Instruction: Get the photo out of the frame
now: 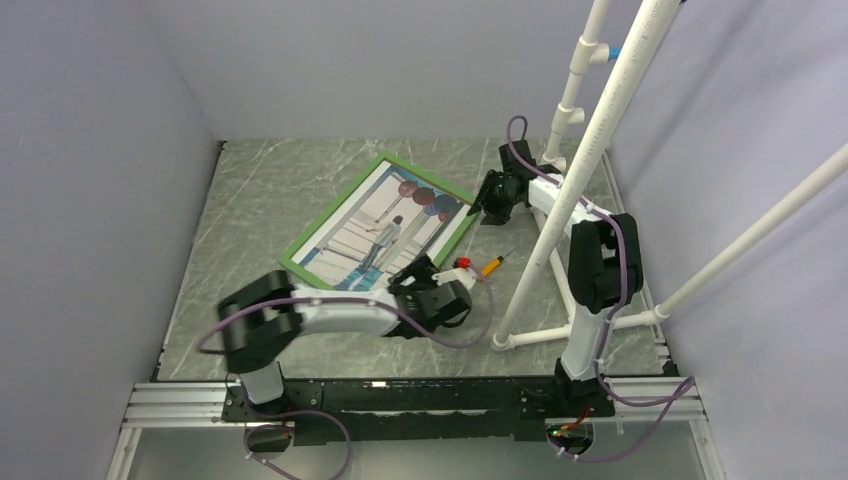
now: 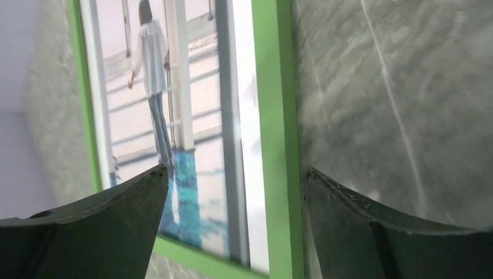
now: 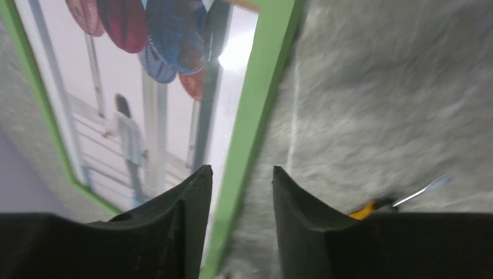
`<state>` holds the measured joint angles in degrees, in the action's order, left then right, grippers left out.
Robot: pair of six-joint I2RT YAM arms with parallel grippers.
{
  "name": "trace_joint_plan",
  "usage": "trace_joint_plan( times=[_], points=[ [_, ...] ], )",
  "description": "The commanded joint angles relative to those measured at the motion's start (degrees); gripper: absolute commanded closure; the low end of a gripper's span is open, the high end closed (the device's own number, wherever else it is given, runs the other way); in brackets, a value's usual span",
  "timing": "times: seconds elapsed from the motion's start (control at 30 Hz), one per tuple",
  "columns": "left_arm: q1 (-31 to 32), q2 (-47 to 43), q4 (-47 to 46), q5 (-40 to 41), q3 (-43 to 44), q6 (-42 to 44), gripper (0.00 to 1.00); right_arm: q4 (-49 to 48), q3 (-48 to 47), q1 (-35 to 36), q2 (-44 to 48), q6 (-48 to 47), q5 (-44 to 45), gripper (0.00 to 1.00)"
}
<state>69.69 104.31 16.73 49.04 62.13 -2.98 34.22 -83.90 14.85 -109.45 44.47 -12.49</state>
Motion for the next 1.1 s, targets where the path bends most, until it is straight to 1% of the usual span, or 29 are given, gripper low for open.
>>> trace_joint_plan(
  times=[0.0,0.07,0.1,0.13,0.2,0.27,0.3,0.37,0.43,0.53,0.8,0.9,0.93,1.07],
  points=[
    [-0.7,-17.4,0.4,-15.1,-5.2,-8.9,0.07,-5.6,1.0,-1.0,2.7,-12.8,2.3,0.42],
    [-2.7,-22.1,1.6,-21.1,-7.0,-11.9,0.05,-5.7,0.5,-1.4,1.8,-14.1,1.9,0.20],
    [-3.8,-24.1,2.0,-23.3,-8.2,-13.9,0.05,-5.7,0.1,-1.3,1.2,-14.6,2.0,0.13],
    [-5.3,-26.5,2.1,-25.6,-9.6,-15.3,0.05,-5.9,-0.1,-1.3,0.8,-14.7,2.5,0.09],
    [-9.2,-31.8,1.3,-31.9,-12.9,-18.5,0.05,-5.7,-1.0,-1.4,-1.0,-13.5,4.5,0.07],
    [-12.8,-35.8,0.7,-36.3,-15.7,-21.0,0.05,-2.4,-3.8,-1.4,-3.5,-9.7,7.3,0.12],
    [-13.9,-37.4,0.9,-36.9,-16.6,-21.6,0.05,0.1,-5.9,-1.3,-5.1,-6.8,9.1,0.13],
    [-14.9,-40.6,1.2,-36.1,-17.9,-21.7,0.05,4.5,-9.2,-0.7,-7.9,-2.4,12.1,0.14],
    [-15.8,-42.7,0.9,-35.6,-18.9,-21.5,0.04,6.2,-11.0,0.0,-9.6,0.2,14.0,0.16],
    [-17.0,-44.0,-0.2,-36.6,-20.0,-21.4,0.04,5.7,-11.7,1.0,-10.7,2.2,15.7,0.17],
    [-17.1,-42.9,-5.7,-40.6,-23.1,-23.1,0.05,13.5,-21.3,3.7,-17.5,3.5,22.6,0.22],
    [-17.1,-42.9,-6.8,-41.2,-23.7,-23.5,0.05,17.6,-24.2,4.3,-19.9,3.9,25.2,0.29],
    [-17.1,-42.9,-6.9,-41.2,-23.6,-23.5,0.05,18.5,-24.7,4.5,-20.5,4.0,26.2,0.30],
    [-17.1,-43.1,-7.2,-40.7,-23.4,-22.8,0.04,21.2,-27.4,5.6,-23.1,2.8,28.6,0.45]
  ],
)
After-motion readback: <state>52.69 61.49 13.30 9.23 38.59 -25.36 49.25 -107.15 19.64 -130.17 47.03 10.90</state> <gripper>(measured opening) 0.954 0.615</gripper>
